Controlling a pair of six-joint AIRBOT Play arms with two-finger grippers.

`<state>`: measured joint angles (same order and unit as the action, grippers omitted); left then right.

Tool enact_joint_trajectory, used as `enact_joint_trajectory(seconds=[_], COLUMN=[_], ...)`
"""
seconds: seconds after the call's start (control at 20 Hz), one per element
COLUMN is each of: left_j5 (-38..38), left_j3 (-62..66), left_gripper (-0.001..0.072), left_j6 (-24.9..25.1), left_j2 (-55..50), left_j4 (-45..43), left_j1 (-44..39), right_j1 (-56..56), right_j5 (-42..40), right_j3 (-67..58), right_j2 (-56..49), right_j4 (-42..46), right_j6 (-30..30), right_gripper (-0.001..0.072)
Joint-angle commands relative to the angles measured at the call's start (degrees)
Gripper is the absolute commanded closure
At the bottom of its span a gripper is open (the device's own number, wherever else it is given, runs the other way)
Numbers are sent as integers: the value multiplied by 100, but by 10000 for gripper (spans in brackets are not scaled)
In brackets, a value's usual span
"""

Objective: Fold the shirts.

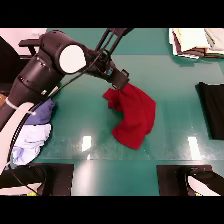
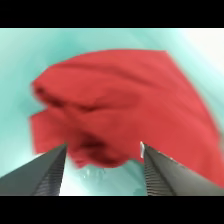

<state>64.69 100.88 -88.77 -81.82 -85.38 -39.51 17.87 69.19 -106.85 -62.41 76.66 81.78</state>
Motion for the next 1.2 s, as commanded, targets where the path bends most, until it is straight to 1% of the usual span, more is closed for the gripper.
enact_joint_trajectory(seconds=[0.0, 0.1, 0.2, 0.35, 0.45, 0.5, 0.6, 0.65, 0.85, 0.9, 0.95, 1.0, 1.1, 1.15], left_j5=[118, 2, -282, -763, -914, -946, -1180, -1427, -1958, -2015, -2015, -2031, -2079, -2031], left_j3=[-258, -861, -1637, -2601, -2879, -2892, -2892, -2894, -2892, -2892, -2892, -2892, -2889, -2874], left_gripper=[153, 153, 153, 153, 153, 153, 152, 152, 155, 237, 415, 466, 481, 668], left_j6=[-452, -533, -522, -173, 192, 260, 411, 479, 450, 407, 424, 435, 435, 452], left_j2=[-87, -94, -166, -474, -844, -1021, -1296, -1405, -1447, -1447, -1447, -1447, -1445, -1429], left_j4=[136, 568, 1368, 2575, 3418, 3661, 4109, 4214, 4225, 4192, 4157, 4148, 4148, 4133], left_j1=[855, 1475, 1864, 1930, 1860, 1816, 1676, 1550, 1408, 1408, 1408, 1408, 1425, 1491], right_j1=[2, 2, 4, 4, 4, 4, 4, 4, 4, 2, 2, 2, 2, 2], right_j5=[186, 258, 291, 289, 304, 302, 299, 297, 267, 284, 295, 302, 337, 428], right_j3=[-20, -20, -17, 111, 286, 372, 568, 688, 892, 933, 994, 1064, 1259, 1360], right_j2=[2, -22, -63, -85, -83, -81, -81, -83, -81, -83, -81, -81, -81, -81], right_j4=[0, -7, -7, -13, -13, -15, -15, -15, -13, -15, -15, -24, -57, -52], right_j6=[2, 2, 2, 2, 4, 4, 4, 4, 4, 4, 4, 7, 9, 9], right_gripper=[696, 696, 696, 696, 696, 696, 696, 696, 696, 696, 696, 696, 696, 696])
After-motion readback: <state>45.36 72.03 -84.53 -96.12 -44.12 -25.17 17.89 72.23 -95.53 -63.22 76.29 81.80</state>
